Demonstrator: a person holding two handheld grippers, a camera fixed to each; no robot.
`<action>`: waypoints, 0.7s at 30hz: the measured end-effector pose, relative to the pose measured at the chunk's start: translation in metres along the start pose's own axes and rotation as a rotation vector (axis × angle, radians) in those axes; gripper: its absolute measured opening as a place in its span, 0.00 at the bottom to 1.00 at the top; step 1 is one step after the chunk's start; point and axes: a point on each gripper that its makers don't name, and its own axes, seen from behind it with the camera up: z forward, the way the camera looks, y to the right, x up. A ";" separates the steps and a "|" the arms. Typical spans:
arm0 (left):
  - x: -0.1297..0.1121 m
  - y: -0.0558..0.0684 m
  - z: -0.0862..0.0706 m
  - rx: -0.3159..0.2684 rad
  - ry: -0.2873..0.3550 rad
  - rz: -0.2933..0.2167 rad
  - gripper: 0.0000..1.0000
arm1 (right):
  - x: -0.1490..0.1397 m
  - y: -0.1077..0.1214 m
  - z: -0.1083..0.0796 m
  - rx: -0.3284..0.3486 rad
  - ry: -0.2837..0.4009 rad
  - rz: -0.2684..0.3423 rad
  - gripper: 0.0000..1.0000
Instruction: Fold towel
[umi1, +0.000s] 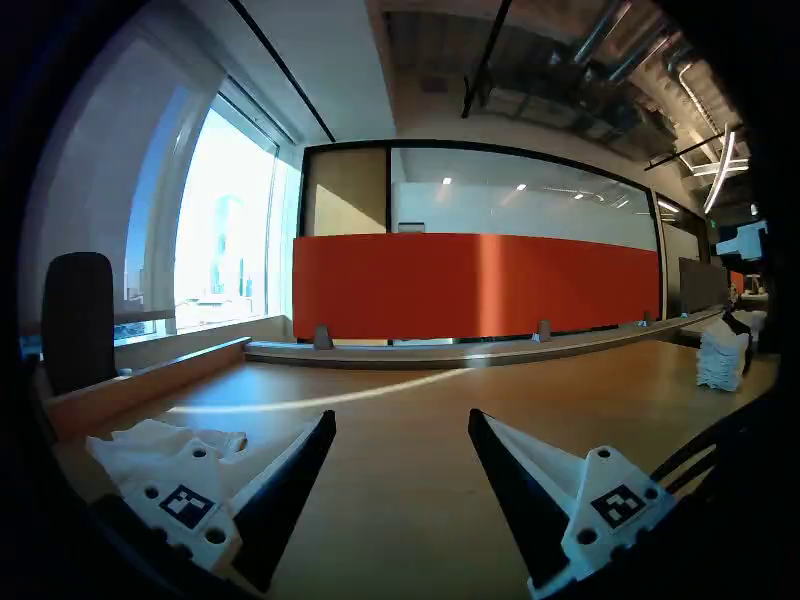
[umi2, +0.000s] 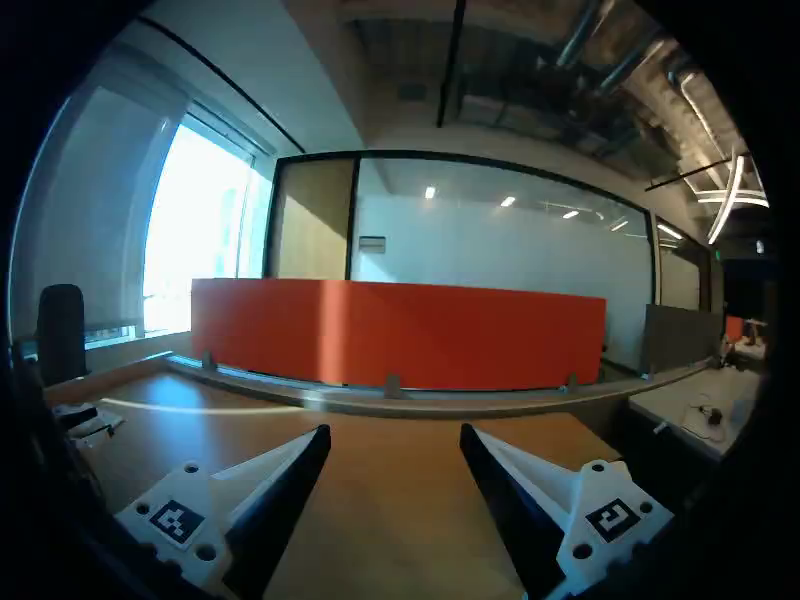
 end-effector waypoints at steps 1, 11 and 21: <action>0.000 0.000 0.000 0.000 0.000 0.000 0.98 | -0.002 0.004 0.000 -0.005 0.003 0.005 1.00; 0.000 0.001 0.000 0.000 0.000 -0.001 0.98 | -0.033 0.045 -0.002 -0.051 0.051 0.089 0.99; -0.001 0.001 0.000 0.000 0.000 0.000 0.98 | -0.078 0.059 0.003 -0.073 0.047 0.101 0.99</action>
